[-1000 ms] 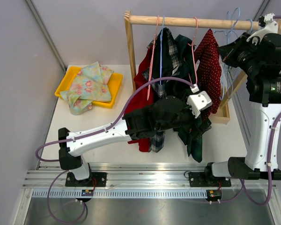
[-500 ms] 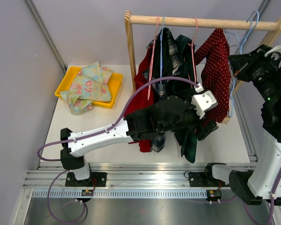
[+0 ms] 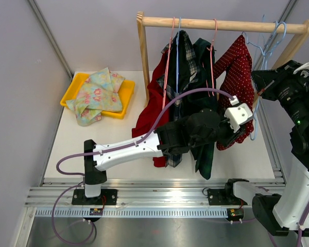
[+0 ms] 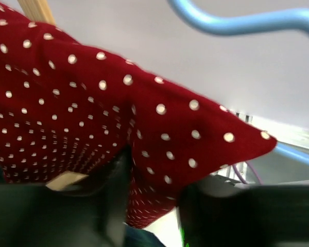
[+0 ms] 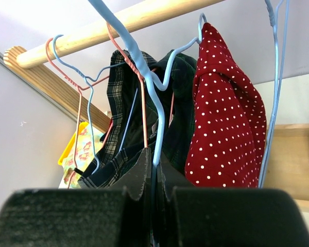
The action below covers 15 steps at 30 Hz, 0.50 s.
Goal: Remove the skirt from the hanger
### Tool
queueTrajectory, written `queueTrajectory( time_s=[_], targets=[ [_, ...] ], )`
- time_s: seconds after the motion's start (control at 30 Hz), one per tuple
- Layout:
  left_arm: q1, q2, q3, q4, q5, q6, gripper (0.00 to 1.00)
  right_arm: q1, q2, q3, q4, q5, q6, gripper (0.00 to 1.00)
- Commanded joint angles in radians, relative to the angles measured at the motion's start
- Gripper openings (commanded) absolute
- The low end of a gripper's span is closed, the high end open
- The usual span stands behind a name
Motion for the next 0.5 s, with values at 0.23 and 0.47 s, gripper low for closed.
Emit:
queueTrajectory(
  time_s=[0.23, 0.47],
  targets=[
    [-0.018, -0.078, -0.015, -0.038, -0.036, -0.023, 0.1, 0.001, 0.025, 0.047, 0.064, 0.046, -0.03, 0.0],
    [-0.087, -0.144, -0.123, -0.04, -0.049, -0.036, 0.21, 0.001, 0.061, 0.084, 0.066, 0.068, -0.041, 0.0]
  ],
)
